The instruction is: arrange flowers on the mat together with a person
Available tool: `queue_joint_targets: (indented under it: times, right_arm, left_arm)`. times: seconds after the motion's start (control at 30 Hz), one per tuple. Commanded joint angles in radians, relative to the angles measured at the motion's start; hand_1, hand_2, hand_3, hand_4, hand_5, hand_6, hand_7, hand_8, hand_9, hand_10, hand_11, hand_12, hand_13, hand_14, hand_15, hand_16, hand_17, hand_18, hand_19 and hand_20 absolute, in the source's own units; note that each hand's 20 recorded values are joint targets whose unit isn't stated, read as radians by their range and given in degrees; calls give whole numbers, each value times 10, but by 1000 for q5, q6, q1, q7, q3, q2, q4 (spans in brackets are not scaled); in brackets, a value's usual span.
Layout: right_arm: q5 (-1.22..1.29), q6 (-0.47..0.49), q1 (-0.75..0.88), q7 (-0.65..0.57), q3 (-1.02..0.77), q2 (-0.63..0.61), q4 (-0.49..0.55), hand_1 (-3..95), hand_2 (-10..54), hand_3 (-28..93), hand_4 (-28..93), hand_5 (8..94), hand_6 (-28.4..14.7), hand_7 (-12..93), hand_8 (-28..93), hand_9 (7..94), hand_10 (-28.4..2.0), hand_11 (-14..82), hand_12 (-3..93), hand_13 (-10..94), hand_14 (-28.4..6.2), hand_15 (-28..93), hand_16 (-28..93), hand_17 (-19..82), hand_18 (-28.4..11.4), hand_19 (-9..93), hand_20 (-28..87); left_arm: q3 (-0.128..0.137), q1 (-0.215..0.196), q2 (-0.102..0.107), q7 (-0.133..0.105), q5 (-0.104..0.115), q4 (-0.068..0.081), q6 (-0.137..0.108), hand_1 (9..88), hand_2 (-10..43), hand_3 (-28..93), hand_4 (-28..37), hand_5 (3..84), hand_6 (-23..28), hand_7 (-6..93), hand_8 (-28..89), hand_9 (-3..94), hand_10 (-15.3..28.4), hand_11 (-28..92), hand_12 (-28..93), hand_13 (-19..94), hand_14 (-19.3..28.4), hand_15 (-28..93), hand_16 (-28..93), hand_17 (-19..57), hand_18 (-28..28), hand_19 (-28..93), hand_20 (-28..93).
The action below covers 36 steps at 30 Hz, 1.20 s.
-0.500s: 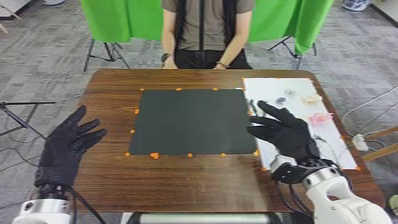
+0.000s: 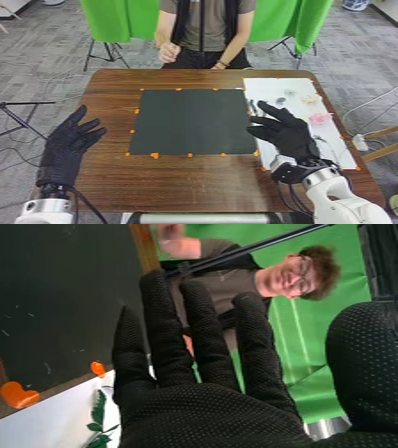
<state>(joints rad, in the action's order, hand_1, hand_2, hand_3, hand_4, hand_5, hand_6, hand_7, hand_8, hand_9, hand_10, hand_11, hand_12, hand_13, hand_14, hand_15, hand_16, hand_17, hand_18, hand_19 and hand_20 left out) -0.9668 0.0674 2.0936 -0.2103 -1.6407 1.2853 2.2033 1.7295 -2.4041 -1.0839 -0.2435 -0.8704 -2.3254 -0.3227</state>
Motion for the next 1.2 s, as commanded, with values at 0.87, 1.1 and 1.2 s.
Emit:
queue_joint_targets:
  times: [0.87, 1.1, 1.2]
  right_arm:
    - [-2, -4, 14, 5, -8, 4, 11, 178, 83, 753, -270, 428, 13, 137, -133, 484, -161, 139, 143, 396, -179, 337, 152, 54, -204, 392, 194]
    - [0, 0, 23, 6, -13, 8, 13, 178, 83, 753, -270, 429, 12, 136, -133, 485, -162, 139, 143, 396, -178, 338, 152, 54, -204, 393, 193]
    - [-1, 0, 19, 5, -11, 8, 11, 179, 83, 753, -270, 430, 12, 137, -133, 485, -162, 140, 143, 396, -178, 338, 151, 54, -204, 393, 193]
  left_arm:
    - [6, 7, -4, 7, 16, 0, 29, 215, 74, 756, -269, 335, 73, 76, -76, 360, 202, 224, 109, 296, 276, 486, -77, -23, 284, 707, -223]
    - [4, 5, -3, 7, 16, 0, 31, 215, 73, 757, -269, 336, 74, 76, -75, 360, 201, 225, 110, 294, 276, 486, -78, -25, 284, 704, -218]
    - [5, 4, -3, 6, 17, 0, 31, 215, 73, 758, -269, 337, 74, 76, -76, 360, 201, 226, 109, 294, 276, 486, -78, -27, 284, 702, -216]
